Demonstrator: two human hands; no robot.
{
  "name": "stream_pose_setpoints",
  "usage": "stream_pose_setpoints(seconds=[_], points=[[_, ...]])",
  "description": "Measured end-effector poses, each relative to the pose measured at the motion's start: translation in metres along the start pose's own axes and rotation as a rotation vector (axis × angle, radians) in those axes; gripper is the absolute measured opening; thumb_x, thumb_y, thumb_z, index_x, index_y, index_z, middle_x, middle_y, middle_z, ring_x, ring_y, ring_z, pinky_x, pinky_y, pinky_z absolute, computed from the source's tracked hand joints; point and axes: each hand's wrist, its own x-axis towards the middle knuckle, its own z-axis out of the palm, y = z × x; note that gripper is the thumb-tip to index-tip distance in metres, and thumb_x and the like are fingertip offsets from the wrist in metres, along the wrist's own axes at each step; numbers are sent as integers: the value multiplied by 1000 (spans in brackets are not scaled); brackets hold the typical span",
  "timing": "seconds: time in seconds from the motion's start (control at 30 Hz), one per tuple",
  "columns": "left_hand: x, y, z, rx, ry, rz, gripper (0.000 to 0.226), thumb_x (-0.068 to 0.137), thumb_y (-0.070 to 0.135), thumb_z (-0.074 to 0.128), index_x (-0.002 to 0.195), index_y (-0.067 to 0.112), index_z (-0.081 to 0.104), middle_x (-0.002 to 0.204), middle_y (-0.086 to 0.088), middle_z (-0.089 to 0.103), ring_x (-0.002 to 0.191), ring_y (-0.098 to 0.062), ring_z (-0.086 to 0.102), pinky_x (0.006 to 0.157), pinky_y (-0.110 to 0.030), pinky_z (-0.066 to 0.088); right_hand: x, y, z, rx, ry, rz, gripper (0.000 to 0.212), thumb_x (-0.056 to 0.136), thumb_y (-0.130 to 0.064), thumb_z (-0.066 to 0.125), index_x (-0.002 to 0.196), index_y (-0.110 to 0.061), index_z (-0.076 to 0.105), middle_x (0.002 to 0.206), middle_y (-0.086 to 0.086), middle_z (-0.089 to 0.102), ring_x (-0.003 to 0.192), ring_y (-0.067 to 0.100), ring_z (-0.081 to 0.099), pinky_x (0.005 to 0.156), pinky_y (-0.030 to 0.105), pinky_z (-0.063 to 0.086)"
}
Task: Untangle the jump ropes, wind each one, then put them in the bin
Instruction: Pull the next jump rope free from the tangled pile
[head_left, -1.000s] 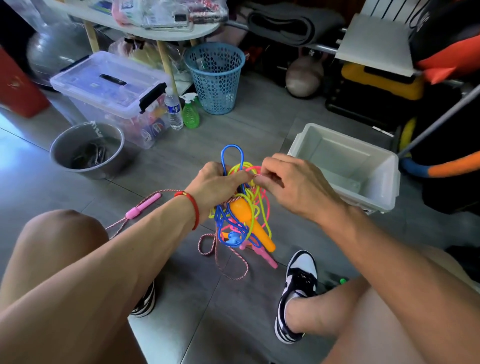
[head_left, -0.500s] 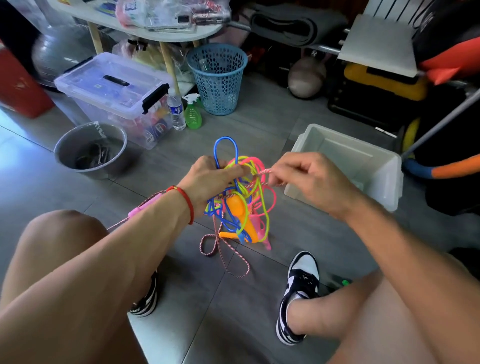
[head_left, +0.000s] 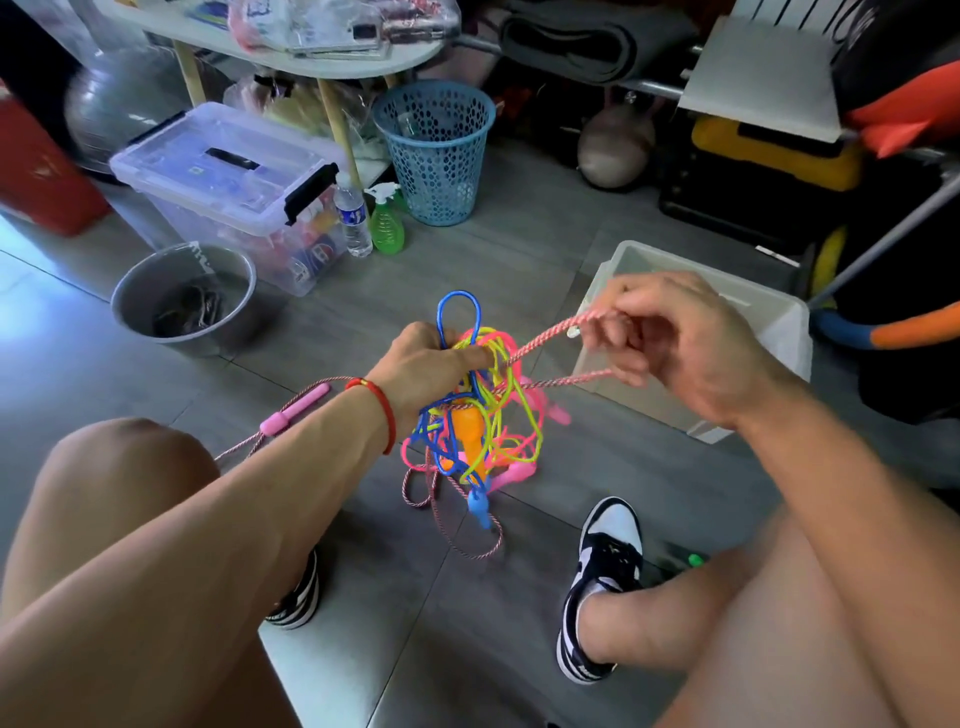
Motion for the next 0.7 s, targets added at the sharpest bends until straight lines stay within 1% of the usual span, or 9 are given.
stream_pose_setpoints(seconds=[0.07,0.13,0.2,0.27,0.37,0.43,0.53,0.6,0.7], points=[[-3,1,4,-5,-49,45,30,72,29,81,83,2,74,97,-28,73,75,-28,64,81,-56,58,1,12,-8,-571,12,109,51,96,-54,54,71,-11,65,57,4,54,44,15,34,45,26,29],[-3,1,9,-20,-79,84,19,83,20,79,77,5,69,87,-24,70,74,-26,60,71,-44,56,1,23,-5,-964,-12,156,47,96,-54,56,73,-16,68,50,-6,50,46,8,38,50,29,33],[-3,-1,11,-6,-74,102,20,85,21,78,72,10,67,77,-14,62,69,-24,56,65,-42,54,0,25,0,-725,-34,115,37,104,-35,53,78,-10,64,57,-3,59,53,12,49,55,31,40],[-1,-4,11,69,-30,118,20,82,30,76,78,11,72,77,-13,67,70,-27,60,75,-51,58,-1,15,1,-268,-8,8,32,105,-23,50,84,0,58,77,7,66,71,21,59,64,33,50],[1,-9,11,156,-13,114,29,77,46,69,81,18,74,91,-14,74,80,-33,68,86,-53,58,-3,-3,-5,220,31,-43,32,104,-20,45,79,1,50,112,15,69,108,28,64,94,43,56],[4,-13,11,180,-10,100,37,71,51,68,82,16,72,90,-17,73,72,-27,63,84,-54,57,-3,-3,-8,289,125,27,34,104,-18,44,72,-9,44,94,24,73,94,36,69,85,43,58],[5,-13,14,220,-12,98,42,77,49,69,83,8,67,77,-12,67,67,-20,53,74,-49,55,0,15,-9,-479,328,80,35,95,-34,61,68,-16,46,56,-1,54,55,19,50,61,34,43],[5,-13,19,225,-16,114,28,85,41,70,78,14,70,73,-10,67,65,-19,54,69,-42,52,2,28,1,-933,287,143,47,82,-55,71,72,-18,44,60,-9,49,55,15,43,57,35,38],[5,-14,24,244,-18,142,23,90,37,68,70,26,72,69,-9,63,63,-18,53,68,-37,50,4,38,17,-1280,158,217,62,70,-80,66,90,-24,47,81,-7,63,76,24,59,59,35,38]])
